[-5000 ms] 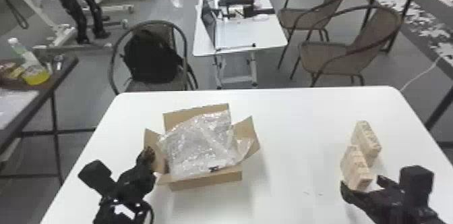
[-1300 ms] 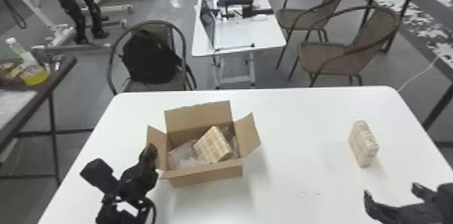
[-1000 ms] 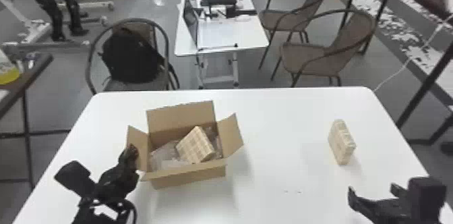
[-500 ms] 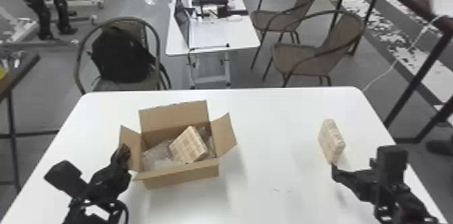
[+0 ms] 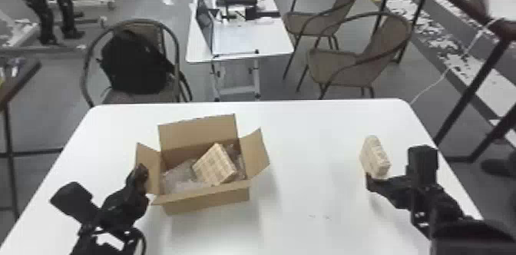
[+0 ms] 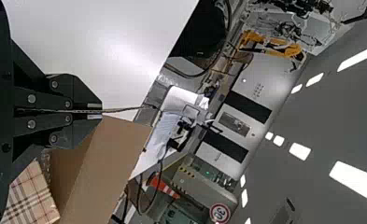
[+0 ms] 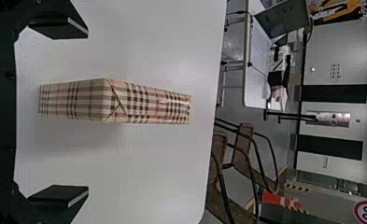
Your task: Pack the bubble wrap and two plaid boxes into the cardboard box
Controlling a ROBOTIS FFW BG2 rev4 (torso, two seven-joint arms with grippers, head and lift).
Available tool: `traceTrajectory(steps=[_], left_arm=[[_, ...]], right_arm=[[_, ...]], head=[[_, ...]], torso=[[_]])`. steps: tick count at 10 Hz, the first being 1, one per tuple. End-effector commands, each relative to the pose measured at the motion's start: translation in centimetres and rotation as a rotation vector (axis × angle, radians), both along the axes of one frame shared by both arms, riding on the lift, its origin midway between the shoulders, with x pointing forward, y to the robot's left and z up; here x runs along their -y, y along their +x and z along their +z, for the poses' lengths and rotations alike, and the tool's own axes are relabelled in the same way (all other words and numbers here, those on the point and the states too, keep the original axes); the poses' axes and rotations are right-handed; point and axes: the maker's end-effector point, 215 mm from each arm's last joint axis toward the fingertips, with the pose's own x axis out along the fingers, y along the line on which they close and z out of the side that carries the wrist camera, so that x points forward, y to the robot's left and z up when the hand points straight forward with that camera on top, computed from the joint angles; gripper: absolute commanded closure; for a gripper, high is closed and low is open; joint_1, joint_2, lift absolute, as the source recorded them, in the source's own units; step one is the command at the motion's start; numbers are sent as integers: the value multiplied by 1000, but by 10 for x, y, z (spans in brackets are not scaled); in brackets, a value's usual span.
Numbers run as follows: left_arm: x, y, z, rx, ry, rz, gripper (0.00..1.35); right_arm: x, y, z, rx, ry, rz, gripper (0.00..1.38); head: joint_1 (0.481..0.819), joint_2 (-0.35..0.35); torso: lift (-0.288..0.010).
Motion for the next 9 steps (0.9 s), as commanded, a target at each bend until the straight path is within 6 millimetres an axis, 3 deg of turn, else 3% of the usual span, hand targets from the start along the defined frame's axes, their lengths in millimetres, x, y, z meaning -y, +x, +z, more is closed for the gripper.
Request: traceTrajectory(steps=[1,2,3,4,5,7,9], left_arm=[[5,1,-2,-3,-6,-5,1214],[5,1,-2,-3,-6,-5,1214],[5,0,-3,-5,-6,-5,1214],[4,0,-4,-6,-6,-4,1214],[4,-1,-4,-7,-8,-3,1214],[5,-2,-5,-7,-9,-4,1214],[5,-2,-4,-5,-10,-4,1214]], right_arm=[[-13,6,-8,-22,0,25,121],[-21,7,-11,-30,-8,40,125],[-24,7,-13,-34,-8,37,231],[-22,6,-12,-27,-23,27,588],[-17,5,-7,-8,-41,-14,774],[-8,5,5,28,-69,-74,861],[-4,2,4,24,-77,-83,886]], head=[[695,39],[695,42],[695,50],[695,55],[695,56],[695,47],[695,42]], torso=[[-14],[-14],[-14],[-14],[-14],[-14],[-14]])
